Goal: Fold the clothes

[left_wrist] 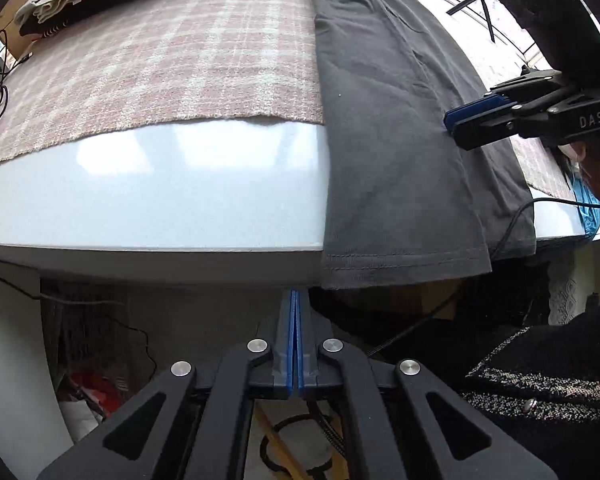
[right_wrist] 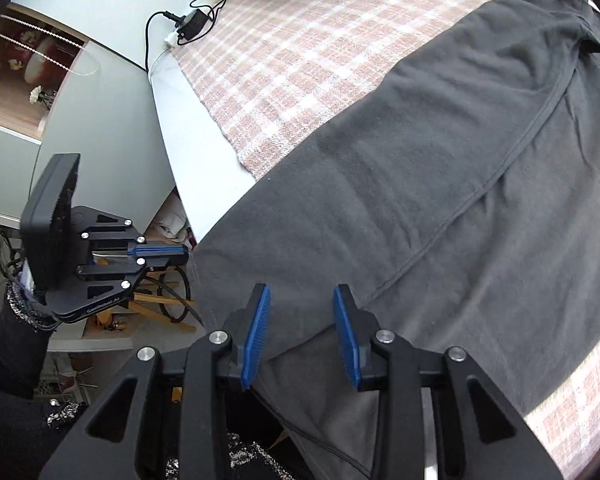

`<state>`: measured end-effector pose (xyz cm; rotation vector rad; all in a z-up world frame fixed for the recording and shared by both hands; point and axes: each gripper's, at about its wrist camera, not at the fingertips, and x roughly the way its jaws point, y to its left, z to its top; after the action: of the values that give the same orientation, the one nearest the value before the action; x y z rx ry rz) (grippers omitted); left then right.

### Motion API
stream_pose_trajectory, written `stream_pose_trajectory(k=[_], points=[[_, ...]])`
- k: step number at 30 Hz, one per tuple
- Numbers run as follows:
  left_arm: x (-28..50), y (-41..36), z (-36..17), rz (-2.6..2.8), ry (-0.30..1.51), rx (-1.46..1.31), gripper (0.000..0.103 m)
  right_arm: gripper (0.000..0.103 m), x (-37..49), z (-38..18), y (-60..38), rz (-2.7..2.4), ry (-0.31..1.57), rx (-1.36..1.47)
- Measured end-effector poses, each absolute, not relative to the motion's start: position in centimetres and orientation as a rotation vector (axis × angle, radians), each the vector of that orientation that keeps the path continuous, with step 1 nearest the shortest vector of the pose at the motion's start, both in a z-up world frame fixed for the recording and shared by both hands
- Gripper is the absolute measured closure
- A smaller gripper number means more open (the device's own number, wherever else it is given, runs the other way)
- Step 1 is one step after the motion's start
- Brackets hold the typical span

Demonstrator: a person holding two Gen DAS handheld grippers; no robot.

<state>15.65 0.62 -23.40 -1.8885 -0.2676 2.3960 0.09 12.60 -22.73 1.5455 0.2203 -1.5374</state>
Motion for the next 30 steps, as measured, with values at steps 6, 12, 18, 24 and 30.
stream_pose_trajectory(k=[6,12,18,24,30], points=[[16.1,5.5,-20.9,2.386,-0.341,-1.724,0.082,0.069,-2.1,-14.8,22.3,-1.762,0.158,1.512],[16.0,11.8,-18.6,2.346,-0.437,-1.533,0.079,0.054,-5.5,-10.9,28.3,-1.88,0.222,1.456],[15.6,12.9,-19.6,2.411,-0.458,-1.625,0.079,0.055,-4.5,-14.7,23.1,-1.619,0.297,1.405],[15.3,13.6,-20.8,2.481,-0.473,-1.743,0.079,0.054,1.5,-21.4,15.4,-1.346,0.598,1.309],[18.1,12.6,-20.2,2.516,-0.621,-1.751,0.079,0.048,6.1,-24.4,13.3,-1.276,0.805,1.198]])
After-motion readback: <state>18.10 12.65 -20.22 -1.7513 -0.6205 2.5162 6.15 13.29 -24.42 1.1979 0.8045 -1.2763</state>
